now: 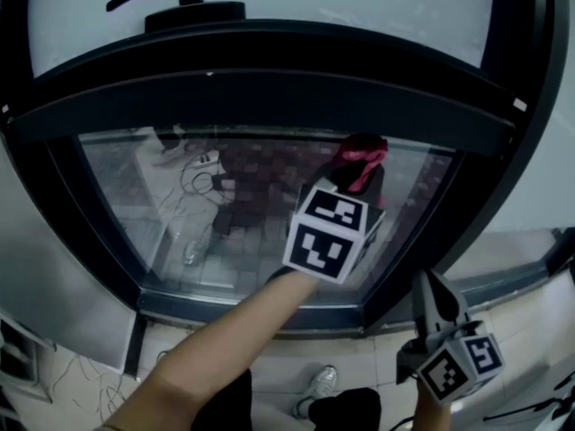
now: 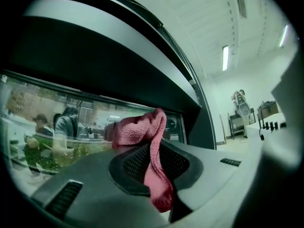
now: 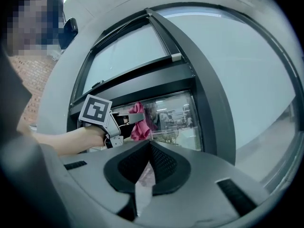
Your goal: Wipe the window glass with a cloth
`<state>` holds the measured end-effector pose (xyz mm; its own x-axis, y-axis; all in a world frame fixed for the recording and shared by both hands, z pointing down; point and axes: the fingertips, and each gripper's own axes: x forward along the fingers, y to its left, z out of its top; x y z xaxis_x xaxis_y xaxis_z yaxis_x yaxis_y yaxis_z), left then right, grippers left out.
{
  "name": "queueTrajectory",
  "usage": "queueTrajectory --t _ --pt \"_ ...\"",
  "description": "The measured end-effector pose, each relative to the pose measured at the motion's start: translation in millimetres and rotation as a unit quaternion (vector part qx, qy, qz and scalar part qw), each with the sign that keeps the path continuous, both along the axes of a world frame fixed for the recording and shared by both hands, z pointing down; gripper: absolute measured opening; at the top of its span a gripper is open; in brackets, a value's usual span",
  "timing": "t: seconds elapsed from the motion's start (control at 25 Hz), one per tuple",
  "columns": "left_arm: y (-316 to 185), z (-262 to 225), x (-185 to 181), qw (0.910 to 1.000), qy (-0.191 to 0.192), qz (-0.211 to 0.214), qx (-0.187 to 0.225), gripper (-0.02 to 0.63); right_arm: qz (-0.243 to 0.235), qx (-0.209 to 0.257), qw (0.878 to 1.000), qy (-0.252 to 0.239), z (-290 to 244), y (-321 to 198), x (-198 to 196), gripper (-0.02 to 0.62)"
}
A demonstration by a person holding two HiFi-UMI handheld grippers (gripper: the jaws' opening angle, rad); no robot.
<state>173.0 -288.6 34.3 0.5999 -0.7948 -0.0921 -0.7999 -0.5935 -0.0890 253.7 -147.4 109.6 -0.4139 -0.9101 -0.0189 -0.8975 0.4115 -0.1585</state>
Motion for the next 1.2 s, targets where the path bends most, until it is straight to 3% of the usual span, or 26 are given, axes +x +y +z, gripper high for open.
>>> queueTrajectory --t 0.76,1.2 --pt "-24 -7 140 0.9957 -0.005 0.092 0.003 0.058 0.087 -0.023 0.996 0.005 20 17 104 0.008" --pt "-29 -8 174 0.9929 -0.002 0.119 0.006 0.057 0.107 -0.032 0.994 0.005 26 22 125 0.008"
